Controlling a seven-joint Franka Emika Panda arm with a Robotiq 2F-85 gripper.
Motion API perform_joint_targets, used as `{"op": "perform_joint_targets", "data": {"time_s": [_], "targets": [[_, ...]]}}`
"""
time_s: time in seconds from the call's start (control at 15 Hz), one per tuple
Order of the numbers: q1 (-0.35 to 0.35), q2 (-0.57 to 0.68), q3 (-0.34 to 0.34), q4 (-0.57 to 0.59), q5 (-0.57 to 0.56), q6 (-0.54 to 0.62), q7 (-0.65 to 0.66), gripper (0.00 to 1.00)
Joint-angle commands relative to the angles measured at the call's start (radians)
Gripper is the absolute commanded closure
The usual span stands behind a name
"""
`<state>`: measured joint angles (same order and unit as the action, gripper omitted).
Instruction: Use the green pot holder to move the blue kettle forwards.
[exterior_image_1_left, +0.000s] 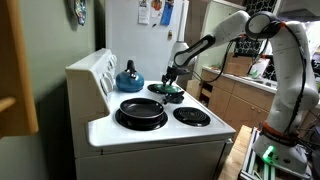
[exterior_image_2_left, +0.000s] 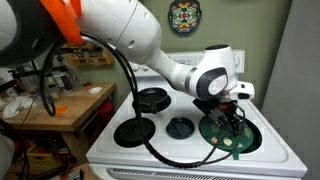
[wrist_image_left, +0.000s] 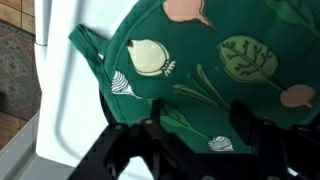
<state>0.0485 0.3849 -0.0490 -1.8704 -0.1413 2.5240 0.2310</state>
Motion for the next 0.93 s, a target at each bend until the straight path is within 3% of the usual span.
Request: {"op": "perform_joint_targets", "data": {"time_s": [0.0,0.53,0.6,0.67,0.87], "targets": [[-0.01,-0.015,0.014,-0.039,0.03,0.041,-0.057,0.0],[-0.007,0.03,0.02,-0.017,0.033,-0.002,-0.098,0.0],[-0.008,0.032,0.021,-0.014,0.034,-0.006,-0.1,0.07],[-0.009,0.033,0.023,-0.012,0.04,-0.014,-0.102,0.26],[-0.013,0.033,0.034,-0.008,0.057,-0.017,-0.114,0.48]]}}
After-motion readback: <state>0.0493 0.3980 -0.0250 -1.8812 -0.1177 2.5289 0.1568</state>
